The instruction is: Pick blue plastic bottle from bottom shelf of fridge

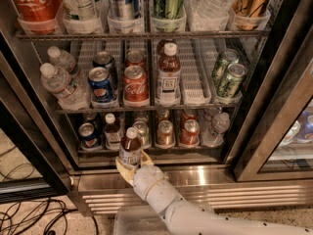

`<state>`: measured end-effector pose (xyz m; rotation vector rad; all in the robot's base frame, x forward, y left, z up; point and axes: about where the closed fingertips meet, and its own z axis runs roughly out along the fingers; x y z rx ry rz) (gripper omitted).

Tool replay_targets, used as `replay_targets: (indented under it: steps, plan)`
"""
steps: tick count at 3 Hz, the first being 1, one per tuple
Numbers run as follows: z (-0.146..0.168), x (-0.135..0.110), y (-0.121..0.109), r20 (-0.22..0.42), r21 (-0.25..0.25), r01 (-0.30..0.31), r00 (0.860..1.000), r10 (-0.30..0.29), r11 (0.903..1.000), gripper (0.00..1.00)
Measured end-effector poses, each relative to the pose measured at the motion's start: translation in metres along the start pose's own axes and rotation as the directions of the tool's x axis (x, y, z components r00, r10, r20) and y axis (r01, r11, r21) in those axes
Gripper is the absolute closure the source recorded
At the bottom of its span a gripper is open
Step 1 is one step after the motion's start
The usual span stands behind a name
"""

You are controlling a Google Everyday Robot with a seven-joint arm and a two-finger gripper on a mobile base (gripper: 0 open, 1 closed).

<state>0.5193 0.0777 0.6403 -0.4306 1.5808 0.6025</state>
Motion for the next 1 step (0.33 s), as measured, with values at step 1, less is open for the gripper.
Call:
replay_targets:
  steps: [1]
  plan:
    - [0.0, 0.0, 0.0, 0.0, 0.0, 0.0, 1.0, 0.0, 1.0, 1.0]
